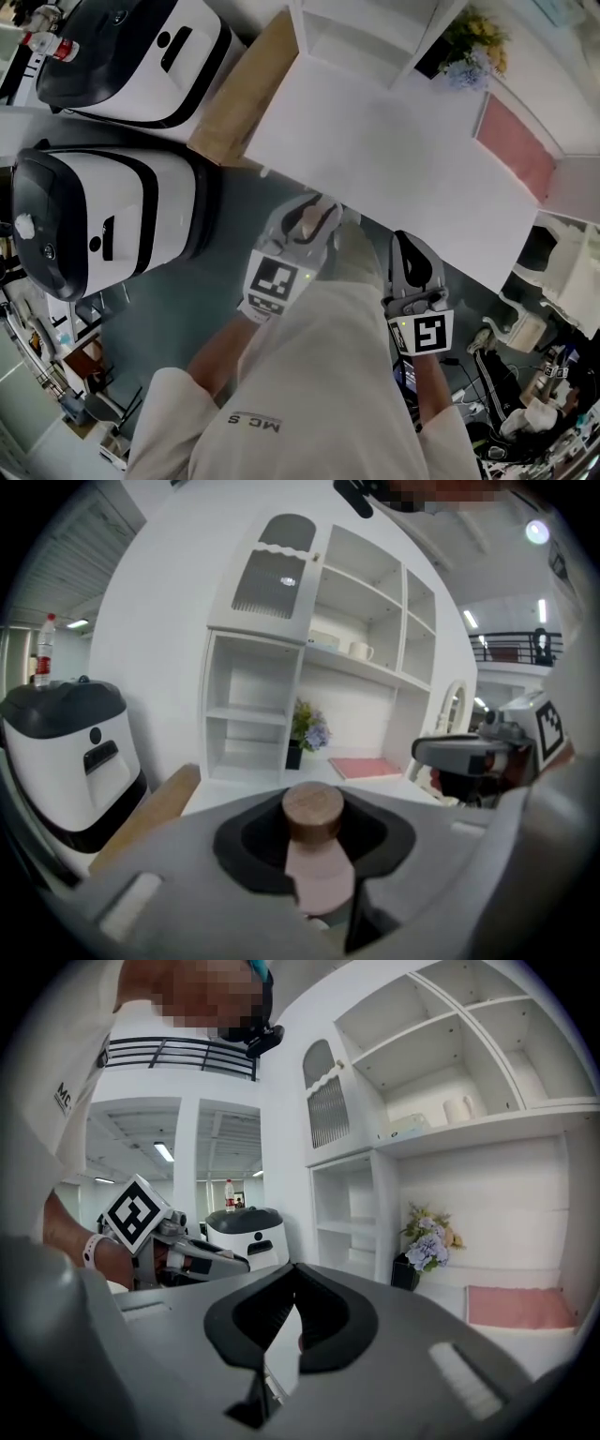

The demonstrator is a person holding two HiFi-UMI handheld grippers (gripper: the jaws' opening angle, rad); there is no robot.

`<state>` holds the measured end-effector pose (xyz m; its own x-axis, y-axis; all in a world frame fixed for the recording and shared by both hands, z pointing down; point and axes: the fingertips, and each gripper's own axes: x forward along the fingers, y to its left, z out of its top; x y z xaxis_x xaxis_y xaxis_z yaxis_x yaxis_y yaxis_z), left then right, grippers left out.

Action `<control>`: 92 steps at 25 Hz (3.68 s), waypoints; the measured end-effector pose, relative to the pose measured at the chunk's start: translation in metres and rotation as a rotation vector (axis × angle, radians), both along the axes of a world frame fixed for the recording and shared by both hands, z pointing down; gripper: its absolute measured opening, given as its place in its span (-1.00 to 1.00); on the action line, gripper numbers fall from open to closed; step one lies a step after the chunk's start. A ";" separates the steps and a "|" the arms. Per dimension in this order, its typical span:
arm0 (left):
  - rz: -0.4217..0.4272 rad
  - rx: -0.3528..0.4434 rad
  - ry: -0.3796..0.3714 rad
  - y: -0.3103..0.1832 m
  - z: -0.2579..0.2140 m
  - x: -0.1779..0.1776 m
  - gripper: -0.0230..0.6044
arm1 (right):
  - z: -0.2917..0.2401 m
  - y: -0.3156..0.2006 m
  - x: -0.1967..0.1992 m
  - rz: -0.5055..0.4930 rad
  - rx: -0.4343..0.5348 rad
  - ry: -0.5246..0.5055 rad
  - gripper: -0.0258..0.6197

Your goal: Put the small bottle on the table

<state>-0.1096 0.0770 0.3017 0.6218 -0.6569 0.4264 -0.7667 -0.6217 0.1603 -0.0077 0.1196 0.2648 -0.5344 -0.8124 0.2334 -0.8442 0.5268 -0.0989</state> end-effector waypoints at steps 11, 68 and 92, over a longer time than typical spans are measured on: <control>-0.113 0.003 -0.072 -0.086 0.073 0.018 -0.57 | 0.063 -0.070 0.029 -0.019 -0.030 0.011 -0.92; -0.088 0.151 -0.132 -0.188 0.212 0.060 -0.22 | 0.163 -0.127 0.056 0.067 -0.088 -0.072 -0.92; -0.100 0.189 -0.014 -0.092 0.015 0.025 -0.93 | 0.019 -0.097 0.041 0.069 0.025 -0.017 -0.92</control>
